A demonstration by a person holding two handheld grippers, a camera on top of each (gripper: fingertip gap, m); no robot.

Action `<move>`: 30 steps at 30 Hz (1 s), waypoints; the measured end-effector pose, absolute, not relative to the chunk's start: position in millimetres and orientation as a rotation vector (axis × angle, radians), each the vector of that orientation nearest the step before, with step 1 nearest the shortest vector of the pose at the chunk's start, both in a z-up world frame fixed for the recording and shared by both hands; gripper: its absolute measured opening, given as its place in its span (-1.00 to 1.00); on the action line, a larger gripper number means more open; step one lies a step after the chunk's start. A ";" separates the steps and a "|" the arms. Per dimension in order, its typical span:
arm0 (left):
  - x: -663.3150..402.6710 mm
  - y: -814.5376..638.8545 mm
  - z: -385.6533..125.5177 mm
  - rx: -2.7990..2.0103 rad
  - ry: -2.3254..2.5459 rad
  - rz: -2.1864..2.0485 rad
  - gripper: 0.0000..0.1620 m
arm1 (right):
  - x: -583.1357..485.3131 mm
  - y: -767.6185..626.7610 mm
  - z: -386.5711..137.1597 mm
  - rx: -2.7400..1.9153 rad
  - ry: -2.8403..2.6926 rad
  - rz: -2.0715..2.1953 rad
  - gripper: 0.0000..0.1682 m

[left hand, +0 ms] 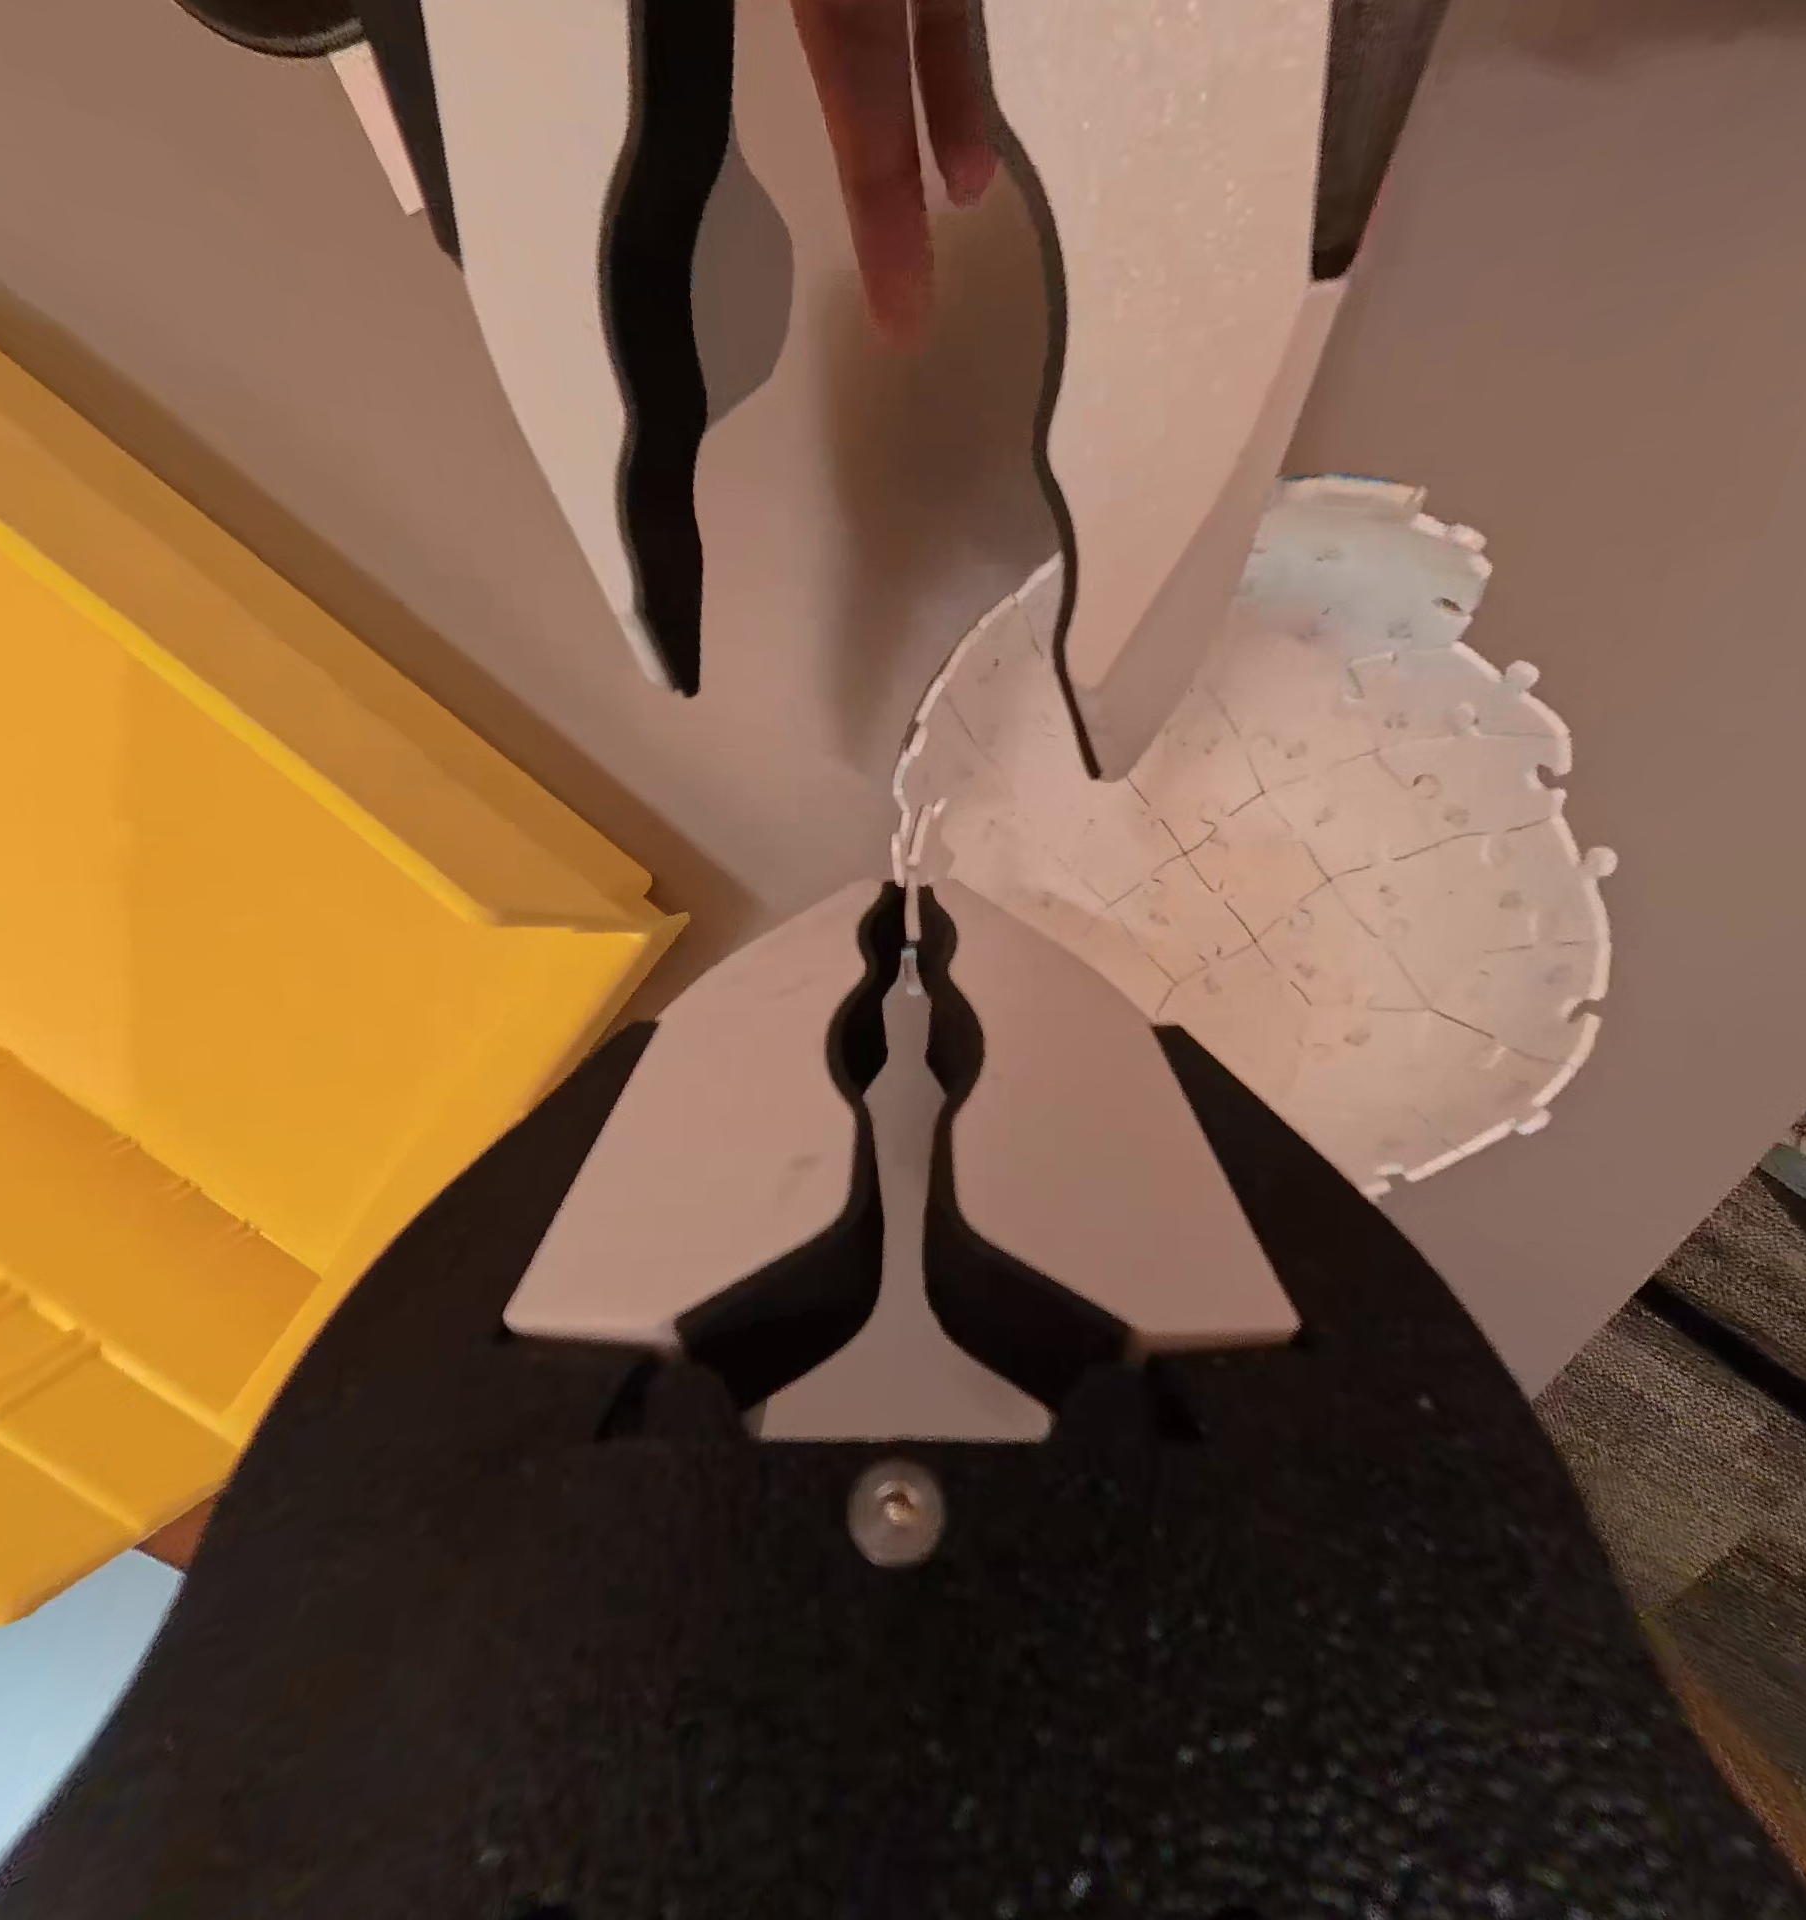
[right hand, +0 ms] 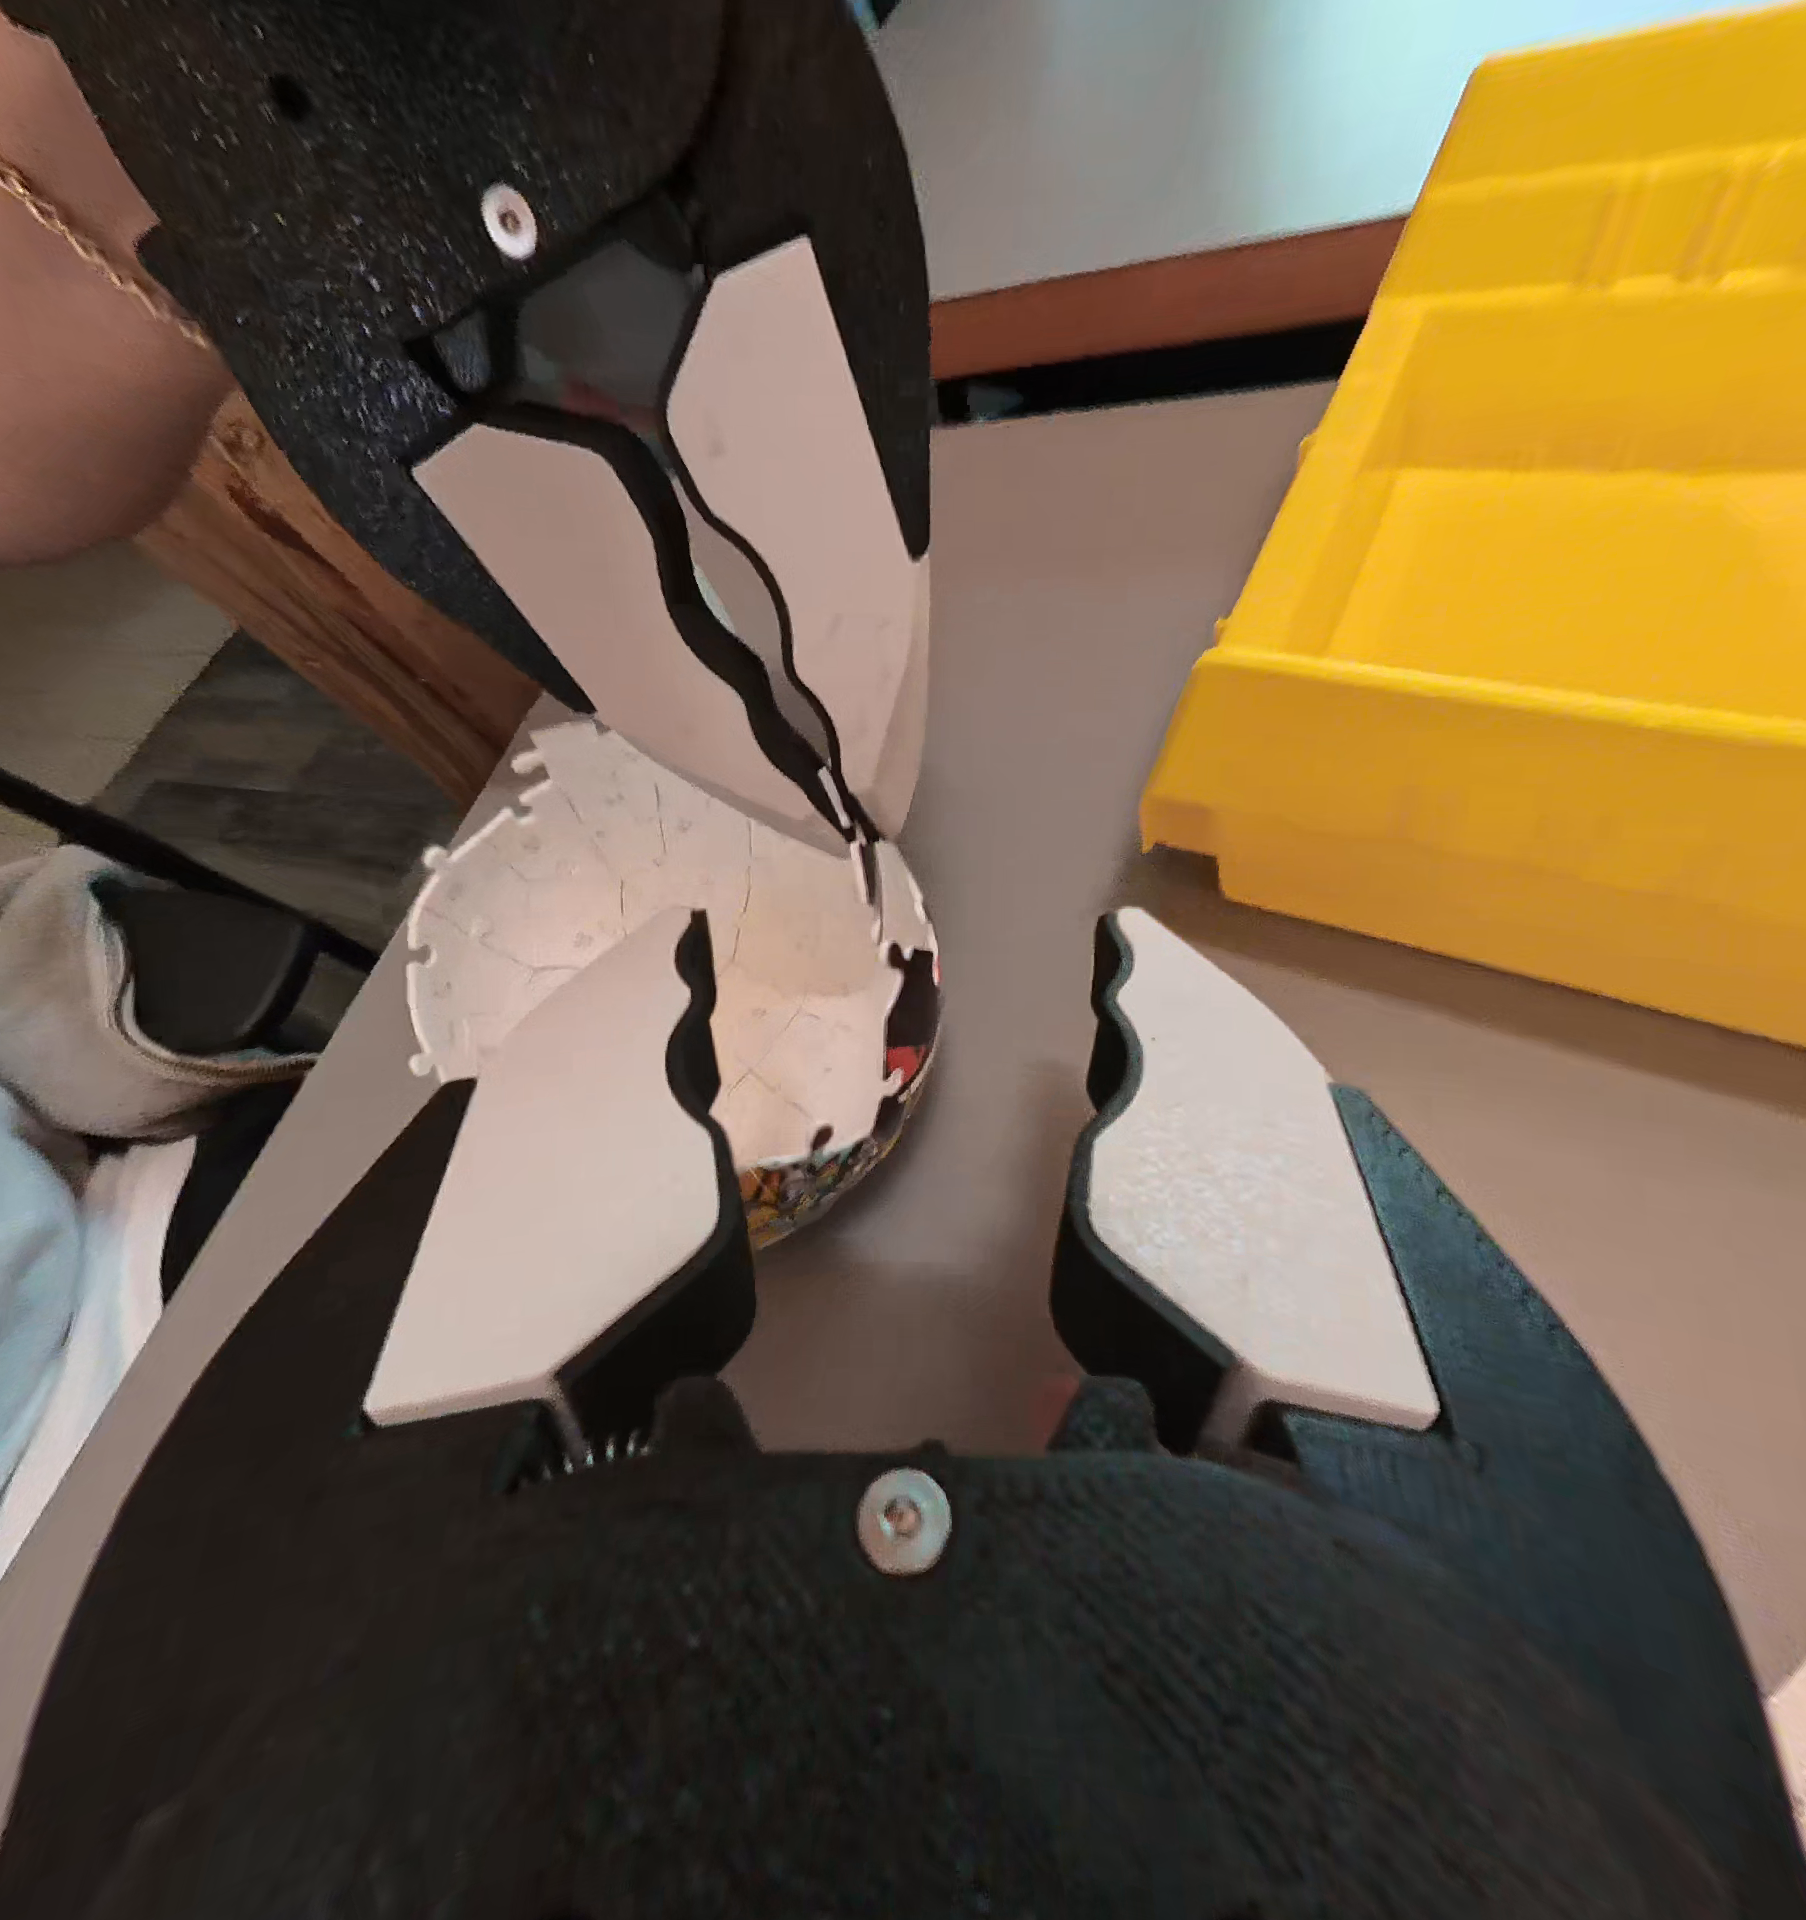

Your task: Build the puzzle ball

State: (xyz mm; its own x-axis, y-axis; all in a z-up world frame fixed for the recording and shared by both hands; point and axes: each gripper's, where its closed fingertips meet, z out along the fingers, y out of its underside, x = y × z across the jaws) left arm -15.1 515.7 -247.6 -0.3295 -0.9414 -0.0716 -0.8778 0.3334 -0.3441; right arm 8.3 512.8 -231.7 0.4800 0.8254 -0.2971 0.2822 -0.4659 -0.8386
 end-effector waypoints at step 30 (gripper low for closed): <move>-13.7 530.9 -264.0 -1.613 2.164 -0.543 -0.98 | -2.9 527.3 -262.4 -2.319 -1.215 0.733 -0.75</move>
State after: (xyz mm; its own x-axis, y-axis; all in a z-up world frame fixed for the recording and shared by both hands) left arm -13.7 530.9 -264.0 -0.2649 -0.9614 -0.0749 -0.8120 0.2642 -0.5204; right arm -2.9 527.3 -262.4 0.4792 0.8394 -0.2564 0.6183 -0.5302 -0.5802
